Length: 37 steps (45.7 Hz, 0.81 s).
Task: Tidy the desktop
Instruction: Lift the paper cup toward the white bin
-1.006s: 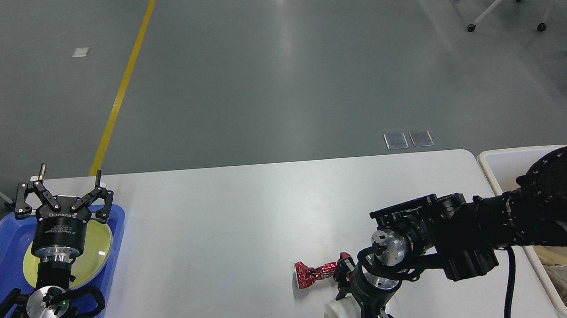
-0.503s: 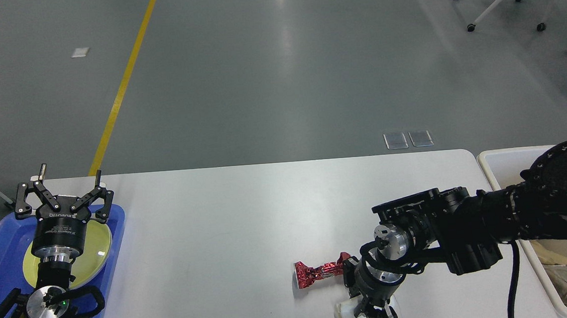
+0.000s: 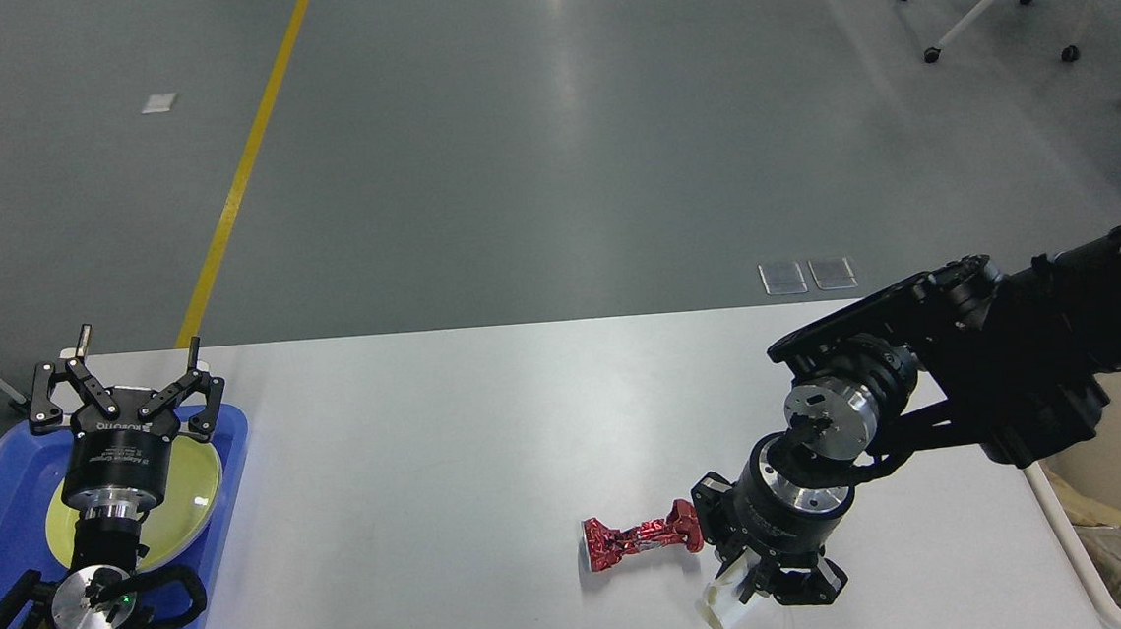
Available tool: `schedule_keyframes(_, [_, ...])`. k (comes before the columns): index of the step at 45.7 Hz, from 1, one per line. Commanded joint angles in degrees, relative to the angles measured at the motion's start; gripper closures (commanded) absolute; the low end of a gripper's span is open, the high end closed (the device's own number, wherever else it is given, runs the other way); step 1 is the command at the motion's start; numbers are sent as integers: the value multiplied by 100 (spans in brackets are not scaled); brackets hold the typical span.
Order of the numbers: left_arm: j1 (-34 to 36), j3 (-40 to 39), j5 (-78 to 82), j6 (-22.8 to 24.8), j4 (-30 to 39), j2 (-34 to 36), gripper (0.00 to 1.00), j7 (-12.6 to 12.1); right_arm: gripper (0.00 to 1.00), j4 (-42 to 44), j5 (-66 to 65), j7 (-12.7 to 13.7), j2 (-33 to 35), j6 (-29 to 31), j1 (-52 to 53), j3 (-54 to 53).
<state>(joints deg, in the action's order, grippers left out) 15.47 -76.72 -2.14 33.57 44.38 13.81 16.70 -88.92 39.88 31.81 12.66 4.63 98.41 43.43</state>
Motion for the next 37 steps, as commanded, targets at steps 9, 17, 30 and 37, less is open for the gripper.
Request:
schedule_keyframes(9, [0, 0, 3, 0, 0, -1, 4, 0, 100, -416, -1376, 18, 429, 2857, 1812, 614])
schedule_keyframes(17, [0, 0, -6, 0, 0, -1, 4, 0, 100, -609, -1729, 1, 825, 4081, 3042, 973])
schedule_keyframes(30, [0, 0, 3, 0, 0, -1, 4, 0, 100, -715, -1879, -87, 1063, 4028, 4292, 1861])
schedule_keyframes(37, [0, 0, -6, 0, 0, -1, 4, 0, 100, -662, -1879, -105, 1115, 3686, 4230, 2125])
